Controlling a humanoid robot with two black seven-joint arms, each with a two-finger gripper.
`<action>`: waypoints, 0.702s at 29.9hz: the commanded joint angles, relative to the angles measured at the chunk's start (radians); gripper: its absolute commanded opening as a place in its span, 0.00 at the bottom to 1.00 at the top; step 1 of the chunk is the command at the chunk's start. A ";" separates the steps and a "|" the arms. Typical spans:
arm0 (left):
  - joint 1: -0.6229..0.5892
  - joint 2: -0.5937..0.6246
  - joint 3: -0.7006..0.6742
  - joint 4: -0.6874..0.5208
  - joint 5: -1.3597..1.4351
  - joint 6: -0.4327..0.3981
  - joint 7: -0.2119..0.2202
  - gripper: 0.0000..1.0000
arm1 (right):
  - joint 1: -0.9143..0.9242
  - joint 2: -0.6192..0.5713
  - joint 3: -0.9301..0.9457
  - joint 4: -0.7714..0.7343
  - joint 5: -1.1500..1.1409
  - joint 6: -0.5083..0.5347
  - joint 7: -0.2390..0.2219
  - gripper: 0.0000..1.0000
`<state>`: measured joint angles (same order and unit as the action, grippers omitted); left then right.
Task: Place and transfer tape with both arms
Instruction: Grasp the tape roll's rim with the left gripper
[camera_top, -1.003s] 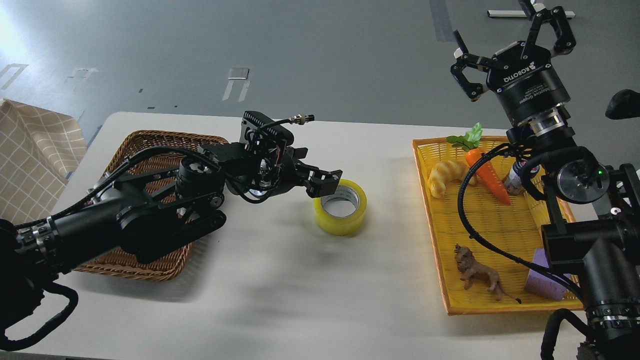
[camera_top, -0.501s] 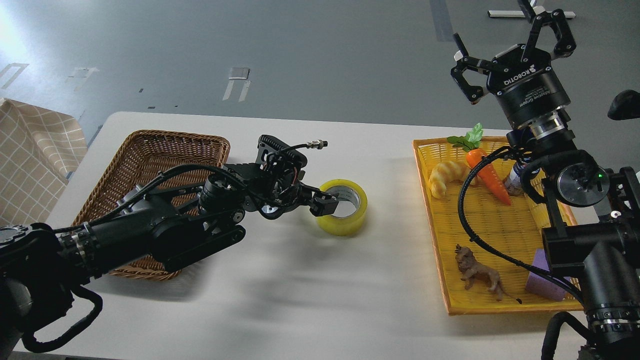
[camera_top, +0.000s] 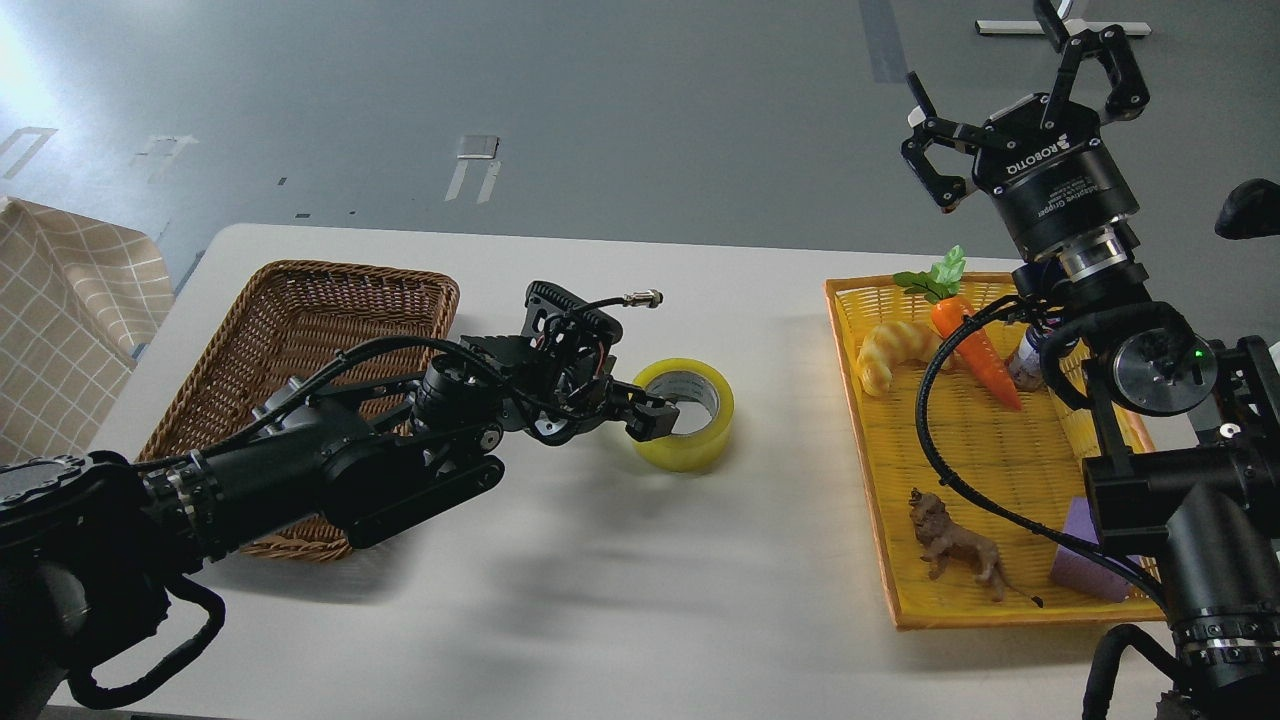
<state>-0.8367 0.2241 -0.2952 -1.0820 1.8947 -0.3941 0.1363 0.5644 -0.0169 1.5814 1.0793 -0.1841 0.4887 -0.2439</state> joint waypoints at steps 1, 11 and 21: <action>0.002 -0.005 0.001 0.022 -0.002 -0.009 0.000 0.73 | 0.000 0.000 0.000 0.002 0.000 0.000 0.000 1.00; -0.004 -0.008 -0.001 0.060 -0.008 -0.009 0.003 0.29 | -0.006 0.000 0.000 0.002 0.000 0.000 0.002 1.00; -0.019 -0.020 -0.001 0.040 0.000 -0.006 0.012 0.00 | -0.006 0.000 0.000 0.002 0.000 0.000 0.003 1.00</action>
<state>-0.8413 0.2102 -0.2949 -1.0250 1.8946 -0.4007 0.1495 0.5587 -0.0169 1.5815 1.0815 -0.1841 0.4887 -0.2408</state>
